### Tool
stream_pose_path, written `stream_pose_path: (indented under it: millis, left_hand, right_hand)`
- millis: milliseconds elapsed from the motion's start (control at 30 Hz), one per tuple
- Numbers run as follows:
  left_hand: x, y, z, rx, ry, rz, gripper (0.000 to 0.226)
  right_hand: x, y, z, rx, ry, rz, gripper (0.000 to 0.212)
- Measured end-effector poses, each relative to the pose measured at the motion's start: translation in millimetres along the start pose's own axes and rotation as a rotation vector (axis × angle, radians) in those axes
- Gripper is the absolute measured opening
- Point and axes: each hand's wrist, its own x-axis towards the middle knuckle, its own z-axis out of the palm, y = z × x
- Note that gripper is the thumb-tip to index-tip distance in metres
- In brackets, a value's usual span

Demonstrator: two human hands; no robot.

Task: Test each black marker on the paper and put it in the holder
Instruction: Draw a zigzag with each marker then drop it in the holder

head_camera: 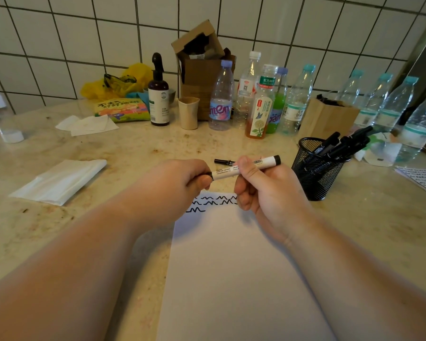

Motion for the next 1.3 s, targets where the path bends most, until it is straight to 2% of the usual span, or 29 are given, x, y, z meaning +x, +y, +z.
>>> stream_pose_path:
  millis: [67,167,267,367,467,633,767,867,1100,1200,1300]
  left_hand:
    - [0.8,0.8,0.9,-0.031,0.025,0.015,0.019]
    - [1.9,1.8,2.8,-0.122,-0.038,-0.006,0.022]
    - [5.2,-1.4,5.9,-0.201,-0.035,-0.133,0.031]
    - [9.8,-10.0,8.1,-0.201,-0.010,-0.294,0.026]
    - [9.4,-13.4,11.9,-0.043,-0.015,-0.320,0.030]
    - [9.7,-15.1,15.3,-0.028,0.006,-0.323,0.032]
    - [10.7,-16.1,17.2,-0.017,-0.004,-0.350,0.032]
    - [11.1,-15.3,17.3,-0.017,-0.023,-0.365,0.032]
    - [10.5,-15.4,17.7,-0.025,-0.013,-0.347,0.030]
    - [9.7,-15.9,18.1,-0.036,-0.002,-0.348,0.030]
    - [9.8,-14.9,18.3,-0.033,0.001,-0.337,0.029]
  right_hand:
    - [0.9,-0.7,0.1,0.065,0.014,0.028,0.025]
    - [2.8,-1.2,-0.8,0.083,0.054,0.055,0.033]
    - [3.6,-0.8,-0.2,0.031,0.130,0.046,0.031]
    - [2.4,-7.3,-2.7,-0.146,0.231,-0.067,0.024]
    - [0.2,-22.5,-6.4,-0.290,0.278,-0.243,0.014]
    - [4.5,-51.2,-21.0,-0.460,0.485,-0.414,0.027]
    - [13.7,-68.2,-38.9,-0.653,0.509,-0.339,0.015]
    - [23.3,-79.9,-48.8,-0.726,0.520,-0.214,0.019]
    - [37.6,-94.1,-57.8,-0.558,0.564,0.041,0.032]
    - [37.1,-93.3,-57.9,-0.493,0.612,-0.045,0.037]
    - [31.4,-93.4,-53.0,-0.620,0.657,-0.228,0.037]
